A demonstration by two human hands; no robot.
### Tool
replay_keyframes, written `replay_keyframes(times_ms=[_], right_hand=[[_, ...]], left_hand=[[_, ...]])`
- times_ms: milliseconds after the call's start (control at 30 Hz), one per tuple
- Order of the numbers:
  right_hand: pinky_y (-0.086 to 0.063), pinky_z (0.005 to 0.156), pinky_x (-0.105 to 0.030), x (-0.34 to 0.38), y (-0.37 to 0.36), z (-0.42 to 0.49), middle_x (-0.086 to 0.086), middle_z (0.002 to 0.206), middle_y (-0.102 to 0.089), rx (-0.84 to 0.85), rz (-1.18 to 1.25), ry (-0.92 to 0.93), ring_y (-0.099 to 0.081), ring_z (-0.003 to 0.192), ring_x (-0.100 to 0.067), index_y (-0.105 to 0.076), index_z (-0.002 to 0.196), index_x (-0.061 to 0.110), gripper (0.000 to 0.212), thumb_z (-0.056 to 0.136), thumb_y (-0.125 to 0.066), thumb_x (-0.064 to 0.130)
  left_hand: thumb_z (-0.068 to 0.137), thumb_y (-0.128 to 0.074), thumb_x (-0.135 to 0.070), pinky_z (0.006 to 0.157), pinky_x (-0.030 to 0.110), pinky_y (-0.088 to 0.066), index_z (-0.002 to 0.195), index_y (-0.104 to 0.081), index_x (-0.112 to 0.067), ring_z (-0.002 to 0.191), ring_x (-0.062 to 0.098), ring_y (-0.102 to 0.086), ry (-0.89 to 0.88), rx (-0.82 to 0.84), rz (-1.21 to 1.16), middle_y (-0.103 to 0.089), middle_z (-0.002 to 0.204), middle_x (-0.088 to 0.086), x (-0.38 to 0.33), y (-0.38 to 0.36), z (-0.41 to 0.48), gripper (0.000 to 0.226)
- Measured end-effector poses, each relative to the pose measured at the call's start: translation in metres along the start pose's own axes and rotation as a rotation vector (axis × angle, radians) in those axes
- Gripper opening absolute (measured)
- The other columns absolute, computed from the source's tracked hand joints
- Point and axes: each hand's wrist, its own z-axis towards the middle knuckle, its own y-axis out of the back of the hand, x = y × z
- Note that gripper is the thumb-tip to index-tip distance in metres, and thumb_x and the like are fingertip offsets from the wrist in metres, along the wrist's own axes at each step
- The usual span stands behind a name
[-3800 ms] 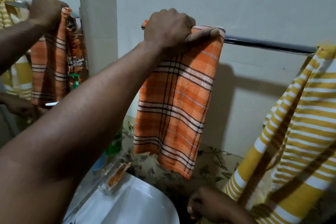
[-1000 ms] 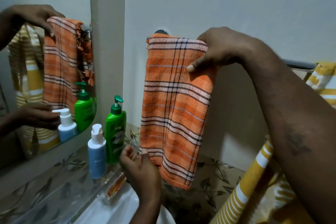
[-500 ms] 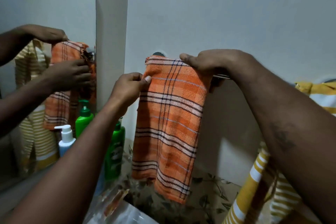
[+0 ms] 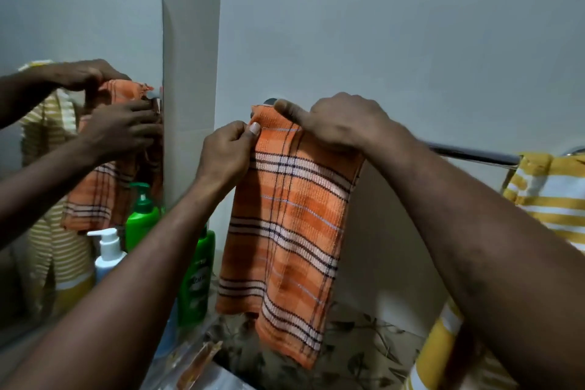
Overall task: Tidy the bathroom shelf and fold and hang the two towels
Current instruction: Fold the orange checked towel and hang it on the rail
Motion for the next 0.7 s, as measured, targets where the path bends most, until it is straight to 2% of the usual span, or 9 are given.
replay_keyframes(times_ms=[100, 167, 233, 300, 400, 467, 567, 633, 700], right_hand=[[-0.044, 0.1, -0.046, 0.001, 0.007, 0.013, -0.017, 0.142, -0.06, 0.135, 0.069, -0.025, -0.057, 0.125, -0.037, -0.065, 0.134, 0.016, 0.107, 0.087, -0.007, 0.092], [-0.041, 0.11, -0.048, 0.004, 0.007, 0.016, -0.019, 0.148, -0.055, 0.181, 0.1, -0.016, -0.053, 0.134, -0.038, -0.062, 0.139, 0.012, 0.106, 0.09, -0.007, 0.089], [-0.038, 0.113, -0.047, 0.005, 0.008, 0.016, -0.02, 0.151, -0.053, 0.203, 0.107, -0.011, -0.05, 0.137, -0.037, -0.059, 0.143, 0.011, 0.103, 0.093, -0.007, 0.085], [-0.036, 0.113, -0.044, 0.003, 0.01, 0.017, -0.02, 0.154, -0.05, 0.228, 0.118, -0.005, -0.048, 0.141, -0.036, -0.056, 0.146, 0.01, 0.099, 0.097, -0.007, 0.08], [-0.041, 0.107, -0.045, -0.005, 0.011, 0.016, -0.021, 0.146, -0.056, 0.237, 0.107, -0.038, -0.053, 0.13, -0.037, -0.06, 0.141, 0.011, 0.106, 0.089, -0.013, 0.09], [-0.047, 0.089, -0.043, -0.009, 0.012, 0.011, -0.014, 0.118, -0.065, 0.143, -0.032, -0.002, -0.059, 0.109, -0.035, -0.069, 0.121, 0.019, 0.104, 0.077, -0.021, 0.1], [-0.04, 0.07, -0.035, -0.008, 0.016, 0.001, 0.001, 0.079, -0.05, -0.027, -0.217, 0.112, -0.054, 0.086, -0.028, -0.06, 0.1, 0.026, 0.083, 0.065, -0.05, 0.101], [-0.04, 0.068, -0.034, -0.007, 0.012, -0.001, 0.005, 0.077, -0.048, 0.006, -0.212, 0.121, -0.055, 0.085, -0.024, -0.059, 0.106, 0.028, 0.08, 0.06, -0.068, 0.094], [-0.041, 0.064, -0.032, -0.014, 0.003, -0.001, 0.003, 0.084, -0.057, 0.026, -0.182, 0.086, -0.058, 0.083, -0.023, -0.059, 0.098, 0.026, 0.077, 0.055, -0.078, 0.087]], left_hand=[[0.107, -0.045, -0.047, 0.067, 0.044, -0.043, 0.087, -0.055, -0.014, 0.087, 0.039, -0.06, -0.074, -0.209, 0.326, -0.065, 0.089, 0.013, -0.003, -0.01, 0.004, 0.039], [0.105, -0.049, -0.035, 0.076, 0.043, -0.04, 0.106, -0.058, -0.015, 0.101, 0.038, -0.056, -0.18, -0.361, 0.417, -0.063, 0.108, 0.013, -0.011, -0.014, 0.0, 0.022], [0.099, -0.053, -0.026, 0.088, 0.044, -0.041, 0.121, -0.061, -0.014, 0.112, 0.035, -0.053, -0.449, -0.446, 0.475, -0.063, 0.12, 0.011, -0.017, -0.018, -0.001, 0.026], [0.097, -0.053, -0.023, 0.098, 0.044, -0.041, 0.13, -0.062, -0.015, 0.111, 0.029, -0.056, -0.655, -0.26, 0.486, -0.069, 0.117, 0.007, -0.02, -0.018, 0.009, 0.035], [0.1, -0.044, -0.042, 0.09, 0.048, -0.052, 0.122, -0.067, -0.024, 0.099, 0.027, -0.067, -0.474, 0.13, 0.333, -0.076, 0.103, 0.002, -0.027, -0.007, 0.034, 0.036], [0.102, -0.038, -0.053, 0.087, 0.048, -0.053, 0.106, -0.072, -0.023, 0.094, 0.024, -0.069, -0.405, 0.246, 0.31, -0.076, 0.096, 0.001, -0.038, 0.002, 0.046, 0.046], [0.102, -0.034, -0.057, 0.084, 0.042, -0.052, 0.1, -0.077, -0.019, 0.092, 0.025, -0.068, -0.468, 0.358, 0.426, -0.077, 0.094, 0.006, -0.059, 0.002, 0.057, 0.057], [0.102, -0.03, -0.062, 0.076, 0.041, -0.05, 0.096, -0.076, -0.019, 0.086, 0.028, -0.067, -0.532, 0.369, 0.528, -0.075, 0.086, 0.008, -0.059, -0.007, 0.058, 0.064], [0.102, -0.023, -0.065, 0.062, 0.039, -0.043, 0.074, -0.059, -0.021, 0.07, 0.031, -0.06, -0.64, 0.249, 0.608, -0.061, 0.066, 0.001, -0.045, -0.018, 0.055, 0.063]])
